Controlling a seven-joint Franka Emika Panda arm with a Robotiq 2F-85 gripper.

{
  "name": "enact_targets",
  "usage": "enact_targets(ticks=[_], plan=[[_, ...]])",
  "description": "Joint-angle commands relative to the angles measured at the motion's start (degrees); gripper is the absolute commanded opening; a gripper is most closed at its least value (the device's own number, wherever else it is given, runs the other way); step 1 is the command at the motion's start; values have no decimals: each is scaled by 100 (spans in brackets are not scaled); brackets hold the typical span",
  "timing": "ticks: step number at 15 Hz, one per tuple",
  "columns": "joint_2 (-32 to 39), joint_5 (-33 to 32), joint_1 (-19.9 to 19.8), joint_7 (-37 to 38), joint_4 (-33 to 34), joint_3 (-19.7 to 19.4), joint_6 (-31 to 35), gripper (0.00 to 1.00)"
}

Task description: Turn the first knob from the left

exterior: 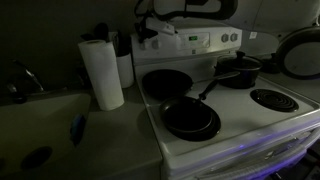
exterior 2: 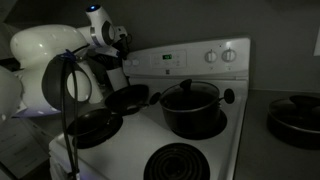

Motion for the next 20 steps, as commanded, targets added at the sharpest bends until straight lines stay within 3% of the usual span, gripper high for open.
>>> enact_targets(ticks=[1, 5, 6, 7, 15, 16, 17, 20], plan=[[84, 122, -72, -55, -214, 109, 156, 0], [77, 81, -45, -63, -234, 157, 164, 0], [409, 151, 18, -84, 403, 63, -170, 0], [46, 48, -12, -63, -231, 144, 69, 0], [-418, -285, 287, -164, -200, -5, -311, 0], [-137, -249, 385, -186, 451, -134, -674, 0], [-556, -379, 383, -148, -167, -81, -531, 0], [-716, -561, 493, -182, -124, -179, -802, 0]])
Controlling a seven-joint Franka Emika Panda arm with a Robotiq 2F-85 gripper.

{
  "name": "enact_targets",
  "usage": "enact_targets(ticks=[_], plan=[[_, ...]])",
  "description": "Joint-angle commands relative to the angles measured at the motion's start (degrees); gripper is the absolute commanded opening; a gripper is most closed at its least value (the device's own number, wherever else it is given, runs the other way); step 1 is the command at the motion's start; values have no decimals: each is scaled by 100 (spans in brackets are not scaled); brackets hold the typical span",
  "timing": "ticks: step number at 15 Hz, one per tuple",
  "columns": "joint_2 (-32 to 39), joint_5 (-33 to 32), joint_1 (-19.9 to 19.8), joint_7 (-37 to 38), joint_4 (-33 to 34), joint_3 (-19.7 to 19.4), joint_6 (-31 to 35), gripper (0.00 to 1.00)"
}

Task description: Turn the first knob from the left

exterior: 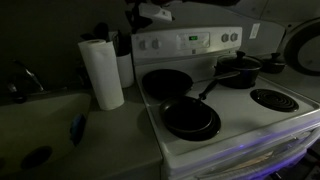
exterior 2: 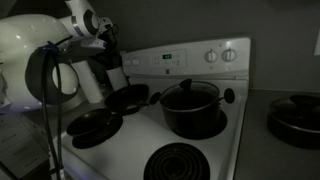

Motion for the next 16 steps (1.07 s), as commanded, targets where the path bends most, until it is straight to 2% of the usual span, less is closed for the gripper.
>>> enact_targets(ticks=[1, 7, 8, 9, 16], plan=[[-350, -200, 85, -83, -227, -138, -357, 0], [-413, -347, 105, -140, -180, -91, -502, 0], [-405, -345, 106, -141, -167, -86, -490, 9], [-396, -337, 107, -149, -153, -78, -470, 27], [-359, -444, 187, 40, 2, -163, -481, 76]])
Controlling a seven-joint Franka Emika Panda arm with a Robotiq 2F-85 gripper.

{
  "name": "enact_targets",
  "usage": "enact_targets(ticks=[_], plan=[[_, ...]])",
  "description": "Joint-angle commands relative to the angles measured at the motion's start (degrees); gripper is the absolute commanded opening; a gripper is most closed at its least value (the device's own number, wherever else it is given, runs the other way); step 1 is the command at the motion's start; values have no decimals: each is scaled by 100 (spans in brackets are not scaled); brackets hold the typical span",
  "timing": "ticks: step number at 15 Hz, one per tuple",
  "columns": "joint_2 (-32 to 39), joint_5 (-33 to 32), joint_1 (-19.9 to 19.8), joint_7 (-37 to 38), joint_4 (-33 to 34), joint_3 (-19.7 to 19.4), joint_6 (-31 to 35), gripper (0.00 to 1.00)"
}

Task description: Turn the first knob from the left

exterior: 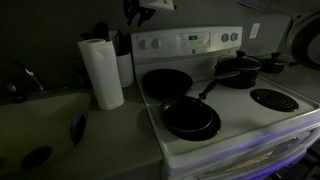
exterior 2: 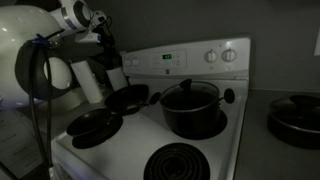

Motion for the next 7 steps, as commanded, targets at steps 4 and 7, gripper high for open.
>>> enact_targets(ticks=[4, 7], plan=[[46, -39, 104, 135, 342, -251, -248, 99], [-127, -44, 150, 152, 101, -329, -107, 100]])
